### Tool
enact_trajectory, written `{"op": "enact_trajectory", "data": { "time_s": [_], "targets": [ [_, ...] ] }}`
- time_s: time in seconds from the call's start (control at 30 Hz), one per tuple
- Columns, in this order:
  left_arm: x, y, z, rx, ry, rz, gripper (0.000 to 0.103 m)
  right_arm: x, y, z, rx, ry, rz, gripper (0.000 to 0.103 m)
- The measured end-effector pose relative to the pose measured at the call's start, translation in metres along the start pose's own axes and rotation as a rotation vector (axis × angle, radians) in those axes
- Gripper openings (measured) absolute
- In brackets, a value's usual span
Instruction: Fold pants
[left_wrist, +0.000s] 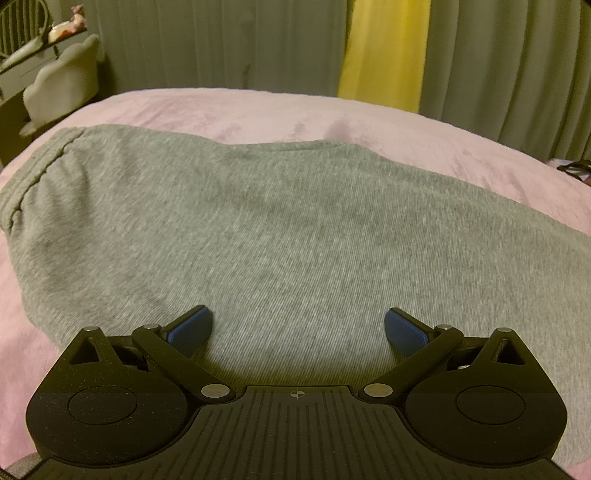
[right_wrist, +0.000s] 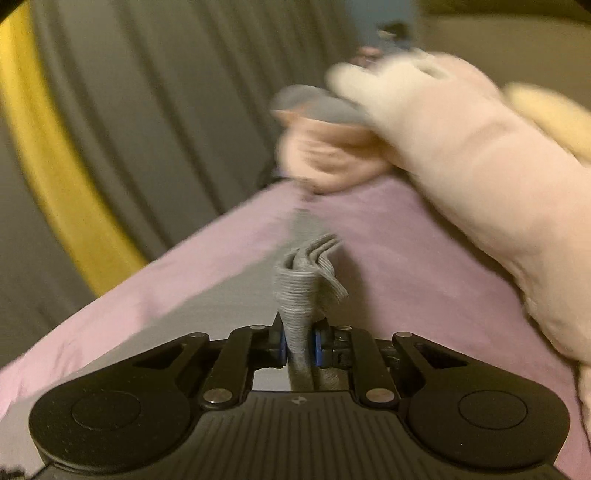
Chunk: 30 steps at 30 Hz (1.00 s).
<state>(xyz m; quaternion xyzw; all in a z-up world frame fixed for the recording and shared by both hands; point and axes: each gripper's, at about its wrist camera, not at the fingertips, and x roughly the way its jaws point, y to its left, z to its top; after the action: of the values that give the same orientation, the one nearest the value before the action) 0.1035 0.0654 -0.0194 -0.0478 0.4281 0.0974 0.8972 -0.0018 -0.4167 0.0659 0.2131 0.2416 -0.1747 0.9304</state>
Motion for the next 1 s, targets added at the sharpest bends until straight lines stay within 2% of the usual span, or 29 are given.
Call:
{"op": "enact_trajectory", "data": {
  "time_s": [0.13, 0.23, 0.3, 0.37, 0.47, 0.57, 0.6, 0.63, 0.7, 0.77, 0.87, 0.93, 1.0],
  "targets": [
    [0.0, 0.001, 0.0, -0.003, -0.002, -0.001, 0.103, -0.014, 0.079, -0.015, -0.241, 0.002, 0.168, 0.011],
    [-0.001, 0.001, -0.001, -0.007, -0.006, -0.006, 0.103, -0.023, 0.138, -0.043, -0.378, 0.044, 0.377, 0.009],
    [-0.003, 0.001, -0.002, -0.007, -0.012, -0.015, 0.103, -0.027, 0.174, -0.069, -0.477, 0.091, 0.481, 0.009],
    [-0.004, 0.001, -0.002, -0.007, -0.012, -0.02, 0.103, -0.025, 0.192, -0.088, -0.507, 0.119, 0.52, 0.009],
    [-0.009, 0.002, -0.004, -0.009, -0.027, -0.053, 0.103, -0.008, 0.182, -0.091, -0.352, 0.206, 0.445, 0.011],
    [-0.017, 0.0, -0.006, 0.012, -0.054, -0.13, 0.103, -0.004, 0.14, -0.076, -0.151, 0.212, 0.32, 0.024],
    [-0.019, -0.003, -0.006, 0.026, -0.065, -0.153, 0.103, -0.006, 0.123, -0.069, -0.087, 0.199, 0.263, 0.042],
    [-0.022, -0.009, -0.006, 0.047, -0.074, -0.187, 0.103, -0.01, 0.107, -0.064, -0.034, 0.181, 0.217, 0.069],
    [-0.027, -0.027, -0.003, 0.096, -0.058, -0.265, 0.103, -0.019, 0.078, -0.056, 0.074, 0.138, 0.126, 0.098],
    [-0.033, -0.054, 0.0, 0.127, -0.034, -0.369, 0.103, -0.028, 0.054, -0.054, 0.177, 0.101, 0.063, 0.099],
    [-0.037, -0.101, 0.003, 0.154, 0.032, -0.533, 0.103, -0.023, 0.034, -0.055, 0.265, 0.156, -0.049, 0.099],
    [-0.039, -0.137, 0.006, 0.185, 0.061, -0.596, 0.103, -0.019, 0.024, -0.058, 0.326, 0.195, -0.105, 0.099],
    [-0.038, -0.168, 0.011, 0.219, 0.075, -0.626, 0.103, -0.019, 0.018, -0.058, 0.352, 0.205, -0.155, 0.099]
  ]
}}
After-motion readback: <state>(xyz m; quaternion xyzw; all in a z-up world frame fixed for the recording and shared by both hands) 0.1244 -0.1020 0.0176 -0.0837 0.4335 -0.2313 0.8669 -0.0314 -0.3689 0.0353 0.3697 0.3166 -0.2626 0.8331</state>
